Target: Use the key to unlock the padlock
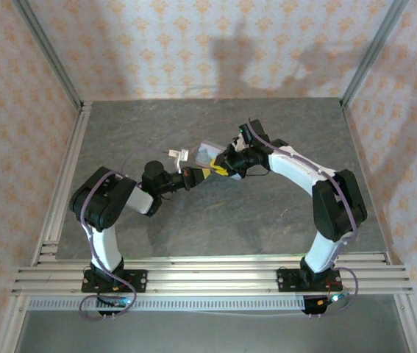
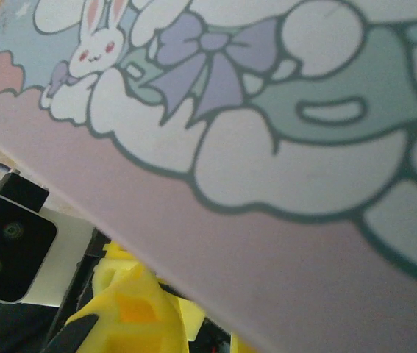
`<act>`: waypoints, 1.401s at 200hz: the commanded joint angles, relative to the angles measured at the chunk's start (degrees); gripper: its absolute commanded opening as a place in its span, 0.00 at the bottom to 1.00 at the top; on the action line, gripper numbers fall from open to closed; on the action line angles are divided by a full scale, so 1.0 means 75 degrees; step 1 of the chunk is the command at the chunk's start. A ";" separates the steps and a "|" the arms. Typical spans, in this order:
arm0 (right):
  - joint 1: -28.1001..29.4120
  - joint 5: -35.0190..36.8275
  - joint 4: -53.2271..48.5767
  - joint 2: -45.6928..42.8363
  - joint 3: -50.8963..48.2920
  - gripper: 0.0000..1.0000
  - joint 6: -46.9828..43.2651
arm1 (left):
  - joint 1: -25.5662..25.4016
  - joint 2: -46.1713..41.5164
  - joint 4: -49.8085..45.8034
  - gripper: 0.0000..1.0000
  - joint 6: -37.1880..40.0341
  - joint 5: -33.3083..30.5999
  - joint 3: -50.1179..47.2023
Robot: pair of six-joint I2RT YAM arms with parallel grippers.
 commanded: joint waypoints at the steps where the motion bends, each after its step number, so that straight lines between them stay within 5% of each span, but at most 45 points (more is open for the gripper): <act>1: 0.0513 -0.0287 0.0080 0.0042 0.0044 0.00 -0.0580 | -0.0206 0.0125 0.0306 0.00 -0.0359 -0.0015 0.0397; 83: 0.0542 0.0129 0.0763 -0.0289 -0.0696 0.00 -0.1442 | -0.0268 0.0477 0.0290 0.00 -0.1121 0.0615 0.0450; 139: 0.0542 -0.0021 0.1913 -0.0239 -0.1220 0.00 -0.0746 | -0.0661 0.0824 0.0285 0.00 -0.0752 0.0149 0.0490; 228: 0.0758 0.1828 0.2757 -0.0321 -0.2180 0.00 -0.0487 | -0.0840 0.1136 0.0215 0.00 -0.0466 -0.1173 -0.0309; 280: 0.0882 0.2307 0.3236 -0.0312 -0.2441 0.25 -0.0036 | -0.0867 0.1383 0.0115 0.00 -0.0424 -0.1371 -0.0332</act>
